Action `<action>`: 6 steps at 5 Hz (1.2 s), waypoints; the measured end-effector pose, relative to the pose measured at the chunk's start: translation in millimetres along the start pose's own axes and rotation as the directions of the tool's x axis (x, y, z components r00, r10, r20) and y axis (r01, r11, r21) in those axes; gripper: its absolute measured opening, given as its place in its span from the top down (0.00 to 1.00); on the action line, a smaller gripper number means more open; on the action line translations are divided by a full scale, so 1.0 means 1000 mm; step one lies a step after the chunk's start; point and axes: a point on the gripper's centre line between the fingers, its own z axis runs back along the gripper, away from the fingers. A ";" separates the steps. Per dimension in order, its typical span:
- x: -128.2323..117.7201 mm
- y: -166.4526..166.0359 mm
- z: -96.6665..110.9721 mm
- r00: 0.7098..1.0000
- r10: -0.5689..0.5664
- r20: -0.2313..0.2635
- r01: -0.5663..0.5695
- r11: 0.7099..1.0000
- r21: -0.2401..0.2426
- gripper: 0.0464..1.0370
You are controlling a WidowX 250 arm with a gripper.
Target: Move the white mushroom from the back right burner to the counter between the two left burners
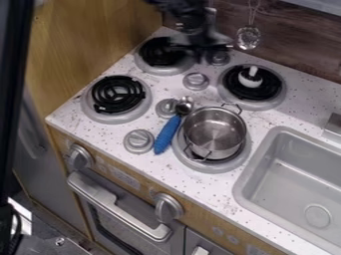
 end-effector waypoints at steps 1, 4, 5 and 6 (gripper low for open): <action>0.016 -0.039 0.001 0.998 -0.041 0.051 0.044 0.998 -0.054 0.29; 0.010 -0.051 -0.044 0.996 -0.081 0.022 0.082 0.996 -0.032 0.04; 0.006 -0.054 -0.054 0.997 -0.080 0.003 0.080 0.996 -0.042 0.04; 0.000 -0.055 -0.062 0.995 -0.099 -0.025 0.098 0.994 -0.039 0.09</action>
